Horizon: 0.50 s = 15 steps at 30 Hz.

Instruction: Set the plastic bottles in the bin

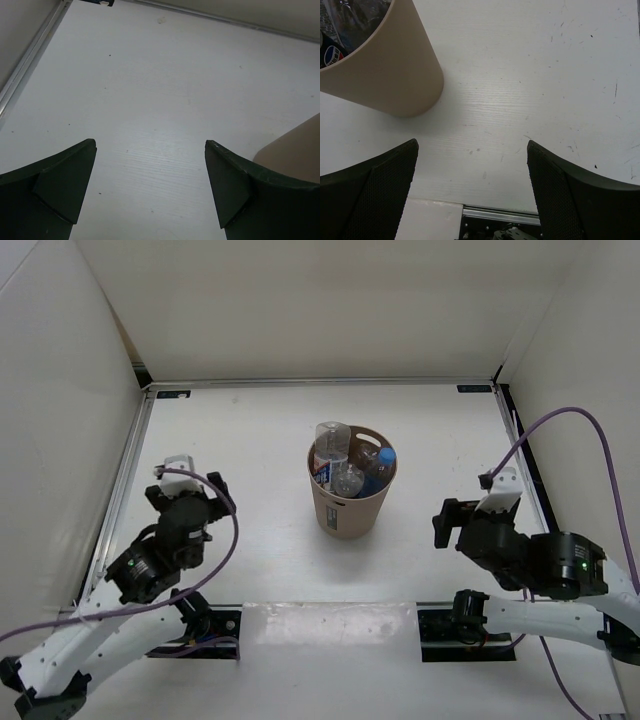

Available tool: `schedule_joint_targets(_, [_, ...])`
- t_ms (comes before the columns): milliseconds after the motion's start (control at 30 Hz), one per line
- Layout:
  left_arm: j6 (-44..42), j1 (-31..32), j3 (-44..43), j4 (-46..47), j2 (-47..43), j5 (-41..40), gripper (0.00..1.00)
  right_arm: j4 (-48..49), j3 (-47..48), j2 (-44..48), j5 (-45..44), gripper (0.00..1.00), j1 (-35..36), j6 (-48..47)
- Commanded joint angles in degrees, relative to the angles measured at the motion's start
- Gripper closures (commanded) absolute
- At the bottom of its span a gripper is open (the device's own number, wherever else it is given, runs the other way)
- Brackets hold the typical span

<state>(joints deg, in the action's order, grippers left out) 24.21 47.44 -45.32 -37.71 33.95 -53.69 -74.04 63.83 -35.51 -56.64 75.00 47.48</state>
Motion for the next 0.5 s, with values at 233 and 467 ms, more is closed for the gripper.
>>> schedule_joint_targets(233, [1.8,-8.8,-9.7,-7.0,11.0,20.4,0.00,-0.2,0.2,-0.4,-1.8,0.10,0.9,1.3])
schedule_joint_targets(467, [3.4,-20.9,-3.2,-1.3,5.9,33.3,0.00,-0.3,-0.5,2.8,-2.3,0.10,2.2,2.0])
